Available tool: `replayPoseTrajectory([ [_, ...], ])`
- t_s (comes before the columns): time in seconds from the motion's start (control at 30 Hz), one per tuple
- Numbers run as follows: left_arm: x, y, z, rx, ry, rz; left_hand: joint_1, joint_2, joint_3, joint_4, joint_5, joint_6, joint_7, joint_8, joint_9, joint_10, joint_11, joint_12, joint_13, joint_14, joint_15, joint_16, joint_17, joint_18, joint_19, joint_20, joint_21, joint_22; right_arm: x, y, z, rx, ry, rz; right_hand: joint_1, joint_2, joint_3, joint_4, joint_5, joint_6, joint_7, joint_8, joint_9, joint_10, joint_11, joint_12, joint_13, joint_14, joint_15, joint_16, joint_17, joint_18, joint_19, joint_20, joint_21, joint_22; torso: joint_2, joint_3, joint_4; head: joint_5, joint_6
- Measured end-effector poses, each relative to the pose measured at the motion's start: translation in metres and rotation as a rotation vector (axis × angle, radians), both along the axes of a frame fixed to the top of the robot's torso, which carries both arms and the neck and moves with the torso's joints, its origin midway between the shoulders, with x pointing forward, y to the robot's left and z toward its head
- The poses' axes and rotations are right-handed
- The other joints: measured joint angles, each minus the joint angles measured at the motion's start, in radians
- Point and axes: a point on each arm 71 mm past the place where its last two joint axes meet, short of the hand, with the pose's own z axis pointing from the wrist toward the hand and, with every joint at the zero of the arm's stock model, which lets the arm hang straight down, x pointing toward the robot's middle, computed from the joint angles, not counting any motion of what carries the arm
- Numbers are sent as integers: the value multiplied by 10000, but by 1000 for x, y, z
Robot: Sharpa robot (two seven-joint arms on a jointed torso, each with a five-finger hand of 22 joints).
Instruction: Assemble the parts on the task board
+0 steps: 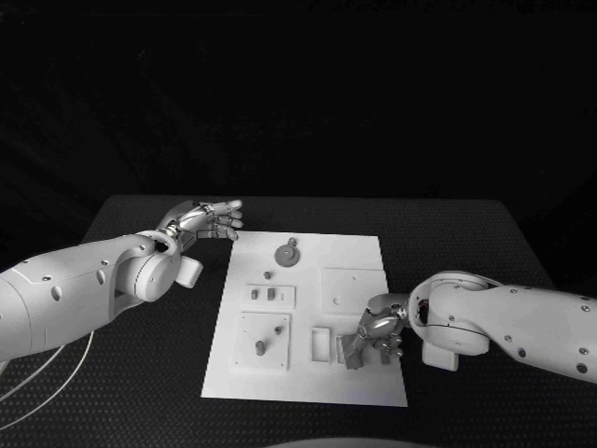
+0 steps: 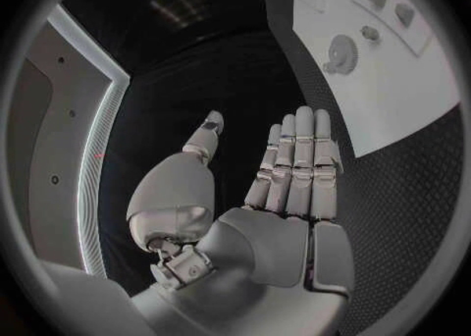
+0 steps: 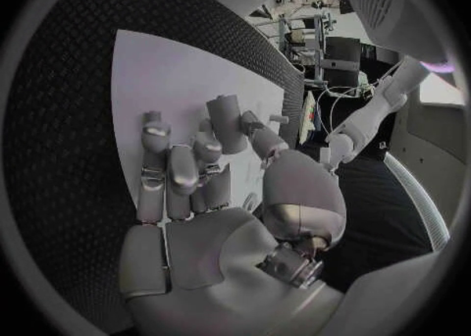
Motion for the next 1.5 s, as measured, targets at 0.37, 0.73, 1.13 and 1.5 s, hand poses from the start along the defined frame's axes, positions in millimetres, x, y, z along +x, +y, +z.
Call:
replayPoseTrajectory([
  [0.37,0,0,0,11,50,-28,40,39,28,-27,0,0,0,0,0,-37,37,0,1,0,0,-39,-1,0,-36,36,0,1,6,6,9,415,-106,-96,-28,28,-14,-13,33,39,-33,17,0,0,1,0,-25,-2,3,-40,-26,1,-33,35,0,-1,0,2,3,-8,19],
  [0.73,0,-1,-1,67,91,-56,40,39,28,-27,0,0,0,0,1,-37,37,0,1,0,0,-39,6,0,-35,36,0,2,10,22,7,558,19,-134,-131,131,-56,15,32,78,-61,17,1,0,1,0,-58,-5,8,-41,-69,8,-34,105,0,-1,1,-4,-2,10,-4],
  [1.13,-1,0,-2,197,191,-67,124,113,73,-73,0,0,0,0,1,-37,37,0,1,0,0,-39,14,0,-35,36,0,2,11,32,5,578,149,-159,-235,236,-130,49,31,79,-59,17,4,0,1,-1,-84,-19,24,-79,-74,51,-34,177,0,-2,2,-11,11,34,-48],
  [1.5,-1,1,-2,256,255,-59,124,112,73,-72,0,0,0,0,1,-36,36,0,1,0,0,-39,14,0,-35,36,0,2,11,33,3,433,241,-233,-277,325,-117,117,-7,79,-59,-27,6,0,2,-1,-104,-18,26,-79,-90,56,-34,178,0,-2,2,-16,3,61,-86],
])
